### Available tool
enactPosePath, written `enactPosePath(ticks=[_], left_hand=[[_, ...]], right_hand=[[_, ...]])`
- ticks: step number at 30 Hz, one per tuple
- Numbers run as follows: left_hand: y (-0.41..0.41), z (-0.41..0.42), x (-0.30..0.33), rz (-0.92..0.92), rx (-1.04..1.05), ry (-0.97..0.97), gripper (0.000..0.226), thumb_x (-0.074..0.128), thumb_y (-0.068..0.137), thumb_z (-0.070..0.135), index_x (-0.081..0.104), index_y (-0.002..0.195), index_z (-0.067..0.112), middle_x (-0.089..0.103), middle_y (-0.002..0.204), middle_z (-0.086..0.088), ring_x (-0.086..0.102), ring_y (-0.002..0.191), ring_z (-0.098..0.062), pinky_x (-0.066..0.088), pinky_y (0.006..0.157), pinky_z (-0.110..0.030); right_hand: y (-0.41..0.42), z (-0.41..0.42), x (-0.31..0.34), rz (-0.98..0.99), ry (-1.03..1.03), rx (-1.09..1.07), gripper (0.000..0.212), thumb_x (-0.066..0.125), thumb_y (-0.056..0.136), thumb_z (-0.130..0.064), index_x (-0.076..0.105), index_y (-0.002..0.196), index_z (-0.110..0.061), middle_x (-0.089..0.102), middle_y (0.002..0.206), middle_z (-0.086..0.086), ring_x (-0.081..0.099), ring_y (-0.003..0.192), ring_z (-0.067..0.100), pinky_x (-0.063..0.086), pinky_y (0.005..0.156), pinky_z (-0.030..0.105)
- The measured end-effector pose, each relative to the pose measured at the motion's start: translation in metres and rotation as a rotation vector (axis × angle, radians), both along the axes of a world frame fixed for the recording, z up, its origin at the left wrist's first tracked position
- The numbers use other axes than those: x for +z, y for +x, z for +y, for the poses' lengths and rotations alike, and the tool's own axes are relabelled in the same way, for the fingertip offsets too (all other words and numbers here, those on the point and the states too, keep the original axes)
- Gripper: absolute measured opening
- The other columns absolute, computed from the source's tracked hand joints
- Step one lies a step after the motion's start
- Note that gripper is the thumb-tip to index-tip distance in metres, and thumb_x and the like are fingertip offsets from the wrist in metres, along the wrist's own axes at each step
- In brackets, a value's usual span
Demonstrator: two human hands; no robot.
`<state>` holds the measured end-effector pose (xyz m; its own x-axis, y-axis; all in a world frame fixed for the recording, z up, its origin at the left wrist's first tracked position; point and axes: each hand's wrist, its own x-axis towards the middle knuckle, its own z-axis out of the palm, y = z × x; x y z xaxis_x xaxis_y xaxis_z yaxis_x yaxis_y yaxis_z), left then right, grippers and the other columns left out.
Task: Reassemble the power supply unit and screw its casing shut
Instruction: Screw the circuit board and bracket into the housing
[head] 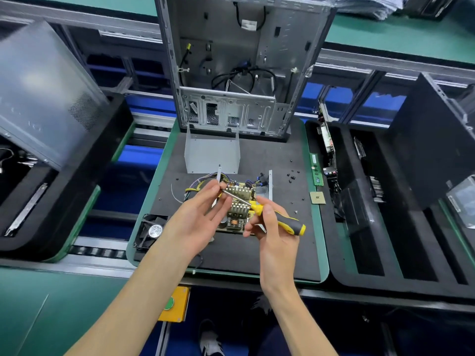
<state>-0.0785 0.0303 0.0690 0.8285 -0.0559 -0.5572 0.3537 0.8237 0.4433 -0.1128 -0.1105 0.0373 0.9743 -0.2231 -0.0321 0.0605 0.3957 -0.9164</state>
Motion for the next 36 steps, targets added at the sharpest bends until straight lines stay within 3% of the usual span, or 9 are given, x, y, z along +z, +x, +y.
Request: enactPosePath(ticks=[7,13,29,36], left_hand=[[-0.0010,-0.0015,0.0020,0.000,-0.009,-0.002,0.014,0.065,0.093,0.005,0.070,0.107,0.006,0.077,0.094,-0.006,0.074,0.080,-0.014,0.061,0.071,-0.025],[-0.0006,-0.0006,0.0024,0.001,-0.027,-0.026,0.024,0.070,0.085,0.007,0.070,0.108,0.008,0.076,0.094,-0.005,0.072,0.072,-0.014,0.061,0.068,-0.024],[0.0007,-0.0026,-0.0027,-0.031,-0.038,-0.020,0.029,0.067,0.088,0.005,0.069,0.117,0.005,0.077,0.096,-0.005,0.074,0.076,-0.013,0.059,0.069,-0.021],[0.0080,0.0040,-0.0026,-0.085,-0.169,0.083,0.014,0.068,0.086,0.006,0.082,0.086,0.004,0.076,0.097,-0.012,0.076,0.089,-0.022,0.061,0.074,-0.026]], right_hand=[[-0.0027,0.0012,-0.0016,-0.017,-0.010,0.012,0.029,0.065,0.094,-0.036,0.077,0.111,-0.015,0.063,0.071,0.007,0.060,0.067,0.020,0.054,0.063,0.033],[-0.0021,0.0003,-0.0013,-0.033,-0.034,0.020,0.028,0.065,0.095,-0.036,0.077,0.110,-0.017,0.064,0.072,0.006,0.061,0.067,0.019,0.055,0.063,0.032],[-0.0028,-0.0008,0.0023,-0.031,-0.022,-0.002,0.028,0.065,0.093,-0.035,0.078,0.109,-0.016,0.064,0.074,0.006,0.061,0.069,0.019,0.056,0.063,0.031],[-0.0027,-0.0063,0.0038,-0.013,0.005,-0.003,0.021,0.062,0.097,-0.027,0.078,0.106,-0.017,0.062,0.071,0.010,0.060,0.066,0.019,0.054,0.060,0.031]])
